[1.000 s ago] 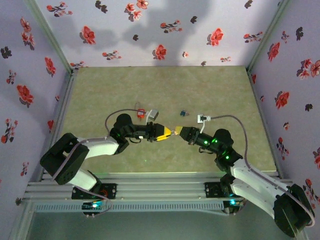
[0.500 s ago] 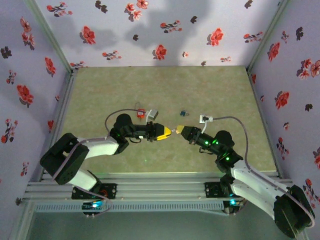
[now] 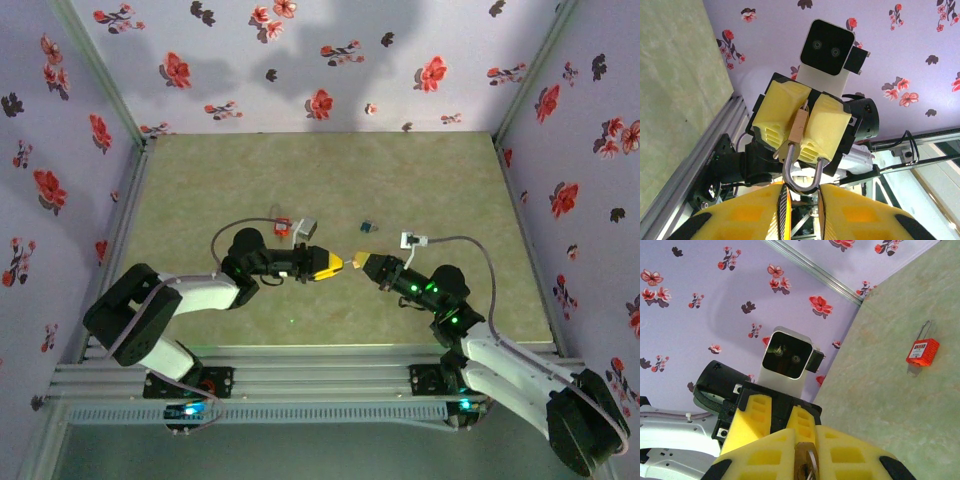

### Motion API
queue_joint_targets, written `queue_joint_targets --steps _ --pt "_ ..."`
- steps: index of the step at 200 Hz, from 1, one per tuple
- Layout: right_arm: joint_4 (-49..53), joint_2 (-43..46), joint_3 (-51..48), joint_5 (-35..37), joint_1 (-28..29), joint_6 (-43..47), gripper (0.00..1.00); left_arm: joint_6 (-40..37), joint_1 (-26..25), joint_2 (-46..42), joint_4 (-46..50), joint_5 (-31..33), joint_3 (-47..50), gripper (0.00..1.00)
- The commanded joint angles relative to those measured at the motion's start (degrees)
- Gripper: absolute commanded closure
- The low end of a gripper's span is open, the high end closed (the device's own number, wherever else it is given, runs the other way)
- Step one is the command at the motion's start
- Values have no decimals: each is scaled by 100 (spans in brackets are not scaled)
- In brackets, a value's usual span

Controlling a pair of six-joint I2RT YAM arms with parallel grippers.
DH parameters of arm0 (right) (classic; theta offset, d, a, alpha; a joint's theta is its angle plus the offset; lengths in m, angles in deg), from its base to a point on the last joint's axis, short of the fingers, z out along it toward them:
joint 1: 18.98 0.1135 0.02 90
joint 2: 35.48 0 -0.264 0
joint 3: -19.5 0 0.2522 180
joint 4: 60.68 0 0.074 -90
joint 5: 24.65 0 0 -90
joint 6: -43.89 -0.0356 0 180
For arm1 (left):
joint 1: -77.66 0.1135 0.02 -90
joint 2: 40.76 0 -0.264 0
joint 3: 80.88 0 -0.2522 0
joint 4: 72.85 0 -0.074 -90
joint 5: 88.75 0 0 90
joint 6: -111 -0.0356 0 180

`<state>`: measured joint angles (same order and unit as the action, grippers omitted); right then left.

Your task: Lock with the key

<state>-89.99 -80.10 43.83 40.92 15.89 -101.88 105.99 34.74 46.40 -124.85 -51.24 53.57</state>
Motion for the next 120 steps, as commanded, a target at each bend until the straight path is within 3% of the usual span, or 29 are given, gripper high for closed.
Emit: queue_joint_targets --steps 1,120 --pt "-346 85 -68 104 42 76 100 9 -43 76 -263 97 -144 73" --pt "-445 223 -173 299 162 482 100 101 -88 109 -281 158 -190 73"
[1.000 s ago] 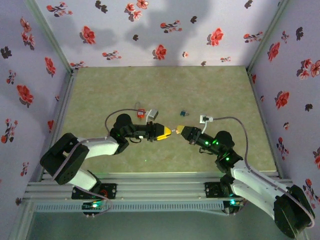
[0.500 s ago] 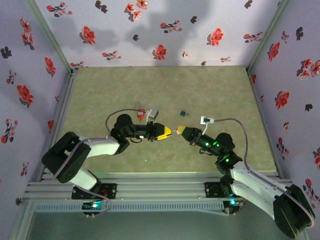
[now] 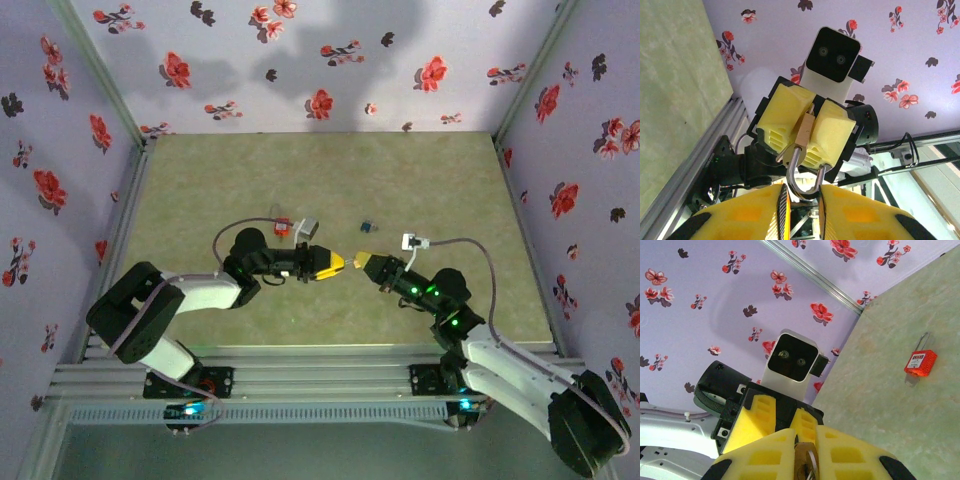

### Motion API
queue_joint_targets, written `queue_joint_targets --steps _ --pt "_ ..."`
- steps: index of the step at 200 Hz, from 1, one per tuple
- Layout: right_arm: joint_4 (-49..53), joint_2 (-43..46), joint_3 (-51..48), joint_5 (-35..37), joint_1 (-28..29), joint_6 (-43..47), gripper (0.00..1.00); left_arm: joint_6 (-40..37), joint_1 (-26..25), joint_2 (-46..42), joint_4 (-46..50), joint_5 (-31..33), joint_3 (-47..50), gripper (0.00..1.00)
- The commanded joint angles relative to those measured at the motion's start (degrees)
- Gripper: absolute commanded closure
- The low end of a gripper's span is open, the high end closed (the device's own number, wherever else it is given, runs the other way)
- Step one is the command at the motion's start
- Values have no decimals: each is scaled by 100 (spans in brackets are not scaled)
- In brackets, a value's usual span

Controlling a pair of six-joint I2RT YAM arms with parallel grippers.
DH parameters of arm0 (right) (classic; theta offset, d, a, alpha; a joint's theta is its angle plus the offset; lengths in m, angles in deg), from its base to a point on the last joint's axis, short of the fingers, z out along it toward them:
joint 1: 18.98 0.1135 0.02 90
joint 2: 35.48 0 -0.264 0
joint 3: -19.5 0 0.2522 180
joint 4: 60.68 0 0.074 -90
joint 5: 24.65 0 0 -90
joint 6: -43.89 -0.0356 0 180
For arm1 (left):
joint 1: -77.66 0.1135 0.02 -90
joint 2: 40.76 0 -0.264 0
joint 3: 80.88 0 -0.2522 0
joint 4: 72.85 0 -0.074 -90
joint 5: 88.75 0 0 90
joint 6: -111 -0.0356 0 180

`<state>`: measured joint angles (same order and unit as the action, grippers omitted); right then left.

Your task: Lock with the key

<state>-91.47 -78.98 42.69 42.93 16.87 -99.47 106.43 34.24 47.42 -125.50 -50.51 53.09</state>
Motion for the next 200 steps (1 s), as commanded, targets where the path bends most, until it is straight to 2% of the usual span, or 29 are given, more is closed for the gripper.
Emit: queue_joint_targets --steps 1,118,200 --pt "-293 108 -58 102 67 245 100 55 -36 6 -219 87 -141 73" --pt "-84 471 -116 226 149 353 100 128 -45 93 -297 53 -217 83" --pt "-105 422 -82 225 167 432 100 133 -70 138 -273 81 -305 83"
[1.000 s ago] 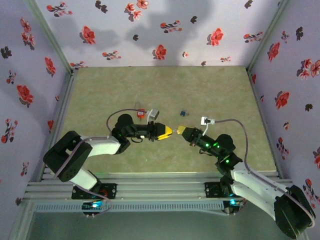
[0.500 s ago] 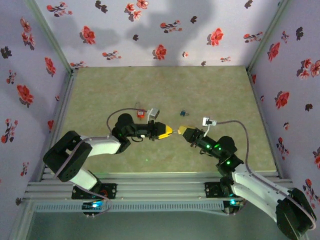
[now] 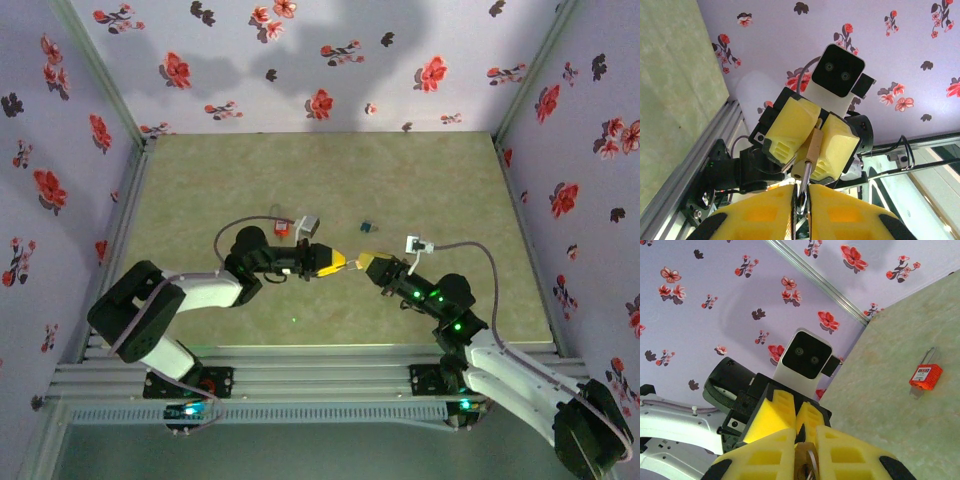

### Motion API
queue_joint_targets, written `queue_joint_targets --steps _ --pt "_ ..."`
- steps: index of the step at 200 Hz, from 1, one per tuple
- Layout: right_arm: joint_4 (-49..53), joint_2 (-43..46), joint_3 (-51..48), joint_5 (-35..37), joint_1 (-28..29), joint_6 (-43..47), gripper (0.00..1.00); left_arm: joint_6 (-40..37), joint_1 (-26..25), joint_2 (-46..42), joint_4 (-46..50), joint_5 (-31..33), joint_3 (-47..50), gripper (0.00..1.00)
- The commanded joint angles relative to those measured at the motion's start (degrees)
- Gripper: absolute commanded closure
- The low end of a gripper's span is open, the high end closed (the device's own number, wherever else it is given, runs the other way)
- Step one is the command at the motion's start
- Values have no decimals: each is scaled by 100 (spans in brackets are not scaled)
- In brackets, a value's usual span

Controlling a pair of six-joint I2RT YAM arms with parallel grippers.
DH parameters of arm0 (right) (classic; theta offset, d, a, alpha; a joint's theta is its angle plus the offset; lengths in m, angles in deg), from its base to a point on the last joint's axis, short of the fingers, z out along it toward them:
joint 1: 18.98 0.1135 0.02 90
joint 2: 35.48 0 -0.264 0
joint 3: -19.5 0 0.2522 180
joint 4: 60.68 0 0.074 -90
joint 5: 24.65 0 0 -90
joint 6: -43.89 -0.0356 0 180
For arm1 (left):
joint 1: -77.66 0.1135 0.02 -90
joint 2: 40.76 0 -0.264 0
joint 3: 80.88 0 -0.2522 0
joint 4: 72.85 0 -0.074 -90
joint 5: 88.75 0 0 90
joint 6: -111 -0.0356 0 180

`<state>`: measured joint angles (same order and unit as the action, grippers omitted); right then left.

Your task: Lock with the key

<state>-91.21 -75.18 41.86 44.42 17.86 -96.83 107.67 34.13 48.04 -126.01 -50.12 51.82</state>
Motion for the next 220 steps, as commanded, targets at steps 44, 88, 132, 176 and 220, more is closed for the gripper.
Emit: queue_joint_targets --steps 44,88,132,176,220 --pt "-111 42 19 149 69 158 100 4 -145 98 -240 64 -177 78" --pt "-92 18 26 265 69 172 100 -2 -183 22 -243 101 -120 76" --pt "-121 12 32 281 69 138 100 -39 -275 92 -252 152 -120 78" --pt "-121 0 45 278 78 98 100 -78 -287 116 -249 154 -131 82" --pt "-112 6 45 230 91 -15 100 -113 -292 141 -248 154 -130 89"
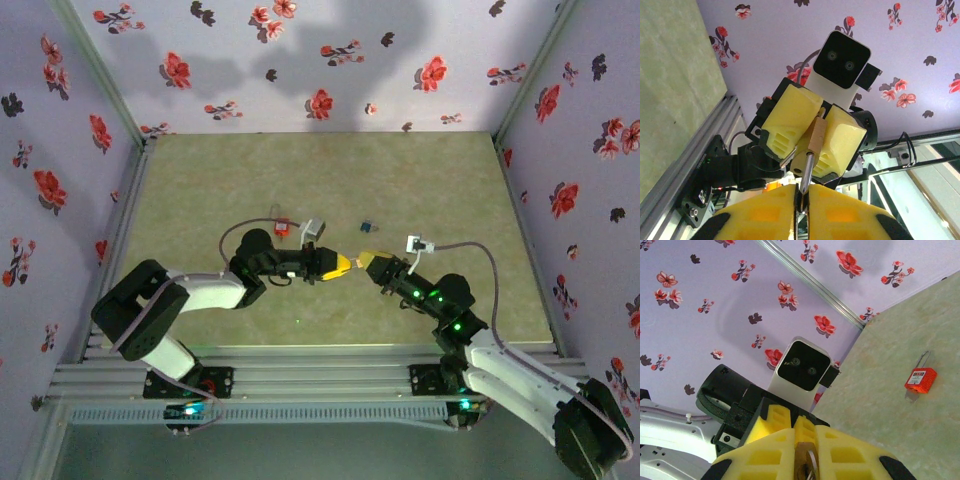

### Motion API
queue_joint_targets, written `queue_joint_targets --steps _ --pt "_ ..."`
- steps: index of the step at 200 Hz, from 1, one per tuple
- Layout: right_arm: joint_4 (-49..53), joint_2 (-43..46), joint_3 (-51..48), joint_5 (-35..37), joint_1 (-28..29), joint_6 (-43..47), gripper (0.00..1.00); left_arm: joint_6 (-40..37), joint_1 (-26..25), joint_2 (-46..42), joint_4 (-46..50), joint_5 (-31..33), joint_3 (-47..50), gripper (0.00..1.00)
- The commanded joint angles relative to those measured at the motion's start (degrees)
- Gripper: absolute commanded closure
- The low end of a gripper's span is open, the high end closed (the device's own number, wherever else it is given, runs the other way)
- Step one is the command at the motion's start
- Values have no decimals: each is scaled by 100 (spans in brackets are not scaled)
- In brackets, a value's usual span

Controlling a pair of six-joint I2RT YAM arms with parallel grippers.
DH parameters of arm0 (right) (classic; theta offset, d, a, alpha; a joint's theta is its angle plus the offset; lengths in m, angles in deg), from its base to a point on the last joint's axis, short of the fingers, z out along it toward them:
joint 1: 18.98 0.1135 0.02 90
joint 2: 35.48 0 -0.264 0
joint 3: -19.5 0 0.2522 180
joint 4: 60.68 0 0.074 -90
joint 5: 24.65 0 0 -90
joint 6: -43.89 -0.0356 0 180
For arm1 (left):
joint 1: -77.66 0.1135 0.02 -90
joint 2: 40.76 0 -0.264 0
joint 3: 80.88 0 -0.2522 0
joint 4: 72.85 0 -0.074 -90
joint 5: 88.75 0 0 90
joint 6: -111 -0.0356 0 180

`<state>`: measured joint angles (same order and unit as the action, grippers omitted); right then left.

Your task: Lock with the key

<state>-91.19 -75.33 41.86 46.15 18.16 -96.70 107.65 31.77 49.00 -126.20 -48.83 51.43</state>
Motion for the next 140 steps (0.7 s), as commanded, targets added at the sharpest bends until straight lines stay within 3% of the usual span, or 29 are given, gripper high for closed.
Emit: queue_joint_targets --steps 1,43,140 --pt "-116 21 45 53 58 -29 100 -112 -54 48 -230 25 -85 89" --pt "-38 18 76 47 71 -202 100 -134 -52 77 -230 25 -100 100" --pt "474 42 315 25 76 -524 100 -398 -61 61 -100 8 -33 100"
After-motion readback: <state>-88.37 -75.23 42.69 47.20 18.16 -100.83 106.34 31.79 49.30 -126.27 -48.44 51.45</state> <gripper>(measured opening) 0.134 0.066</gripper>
